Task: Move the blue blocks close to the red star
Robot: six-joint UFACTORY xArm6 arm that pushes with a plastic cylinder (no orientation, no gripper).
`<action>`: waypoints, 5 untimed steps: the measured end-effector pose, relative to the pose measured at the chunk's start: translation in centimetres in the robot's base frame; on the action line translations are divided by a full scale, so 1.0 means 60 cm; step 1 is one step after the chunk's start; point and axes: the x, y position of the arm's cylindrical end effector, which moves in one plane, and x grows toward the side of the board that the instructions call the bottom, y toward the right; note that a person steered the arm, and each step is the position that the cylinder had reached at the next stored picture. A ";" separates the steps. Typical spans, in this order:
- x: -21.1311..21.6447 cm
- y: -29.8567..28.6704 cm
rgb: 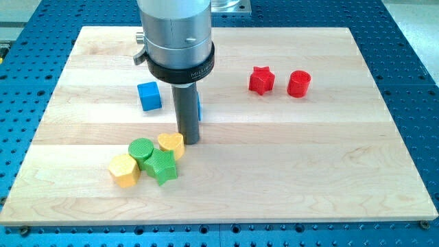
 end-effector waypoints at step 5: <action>-0.078 0.030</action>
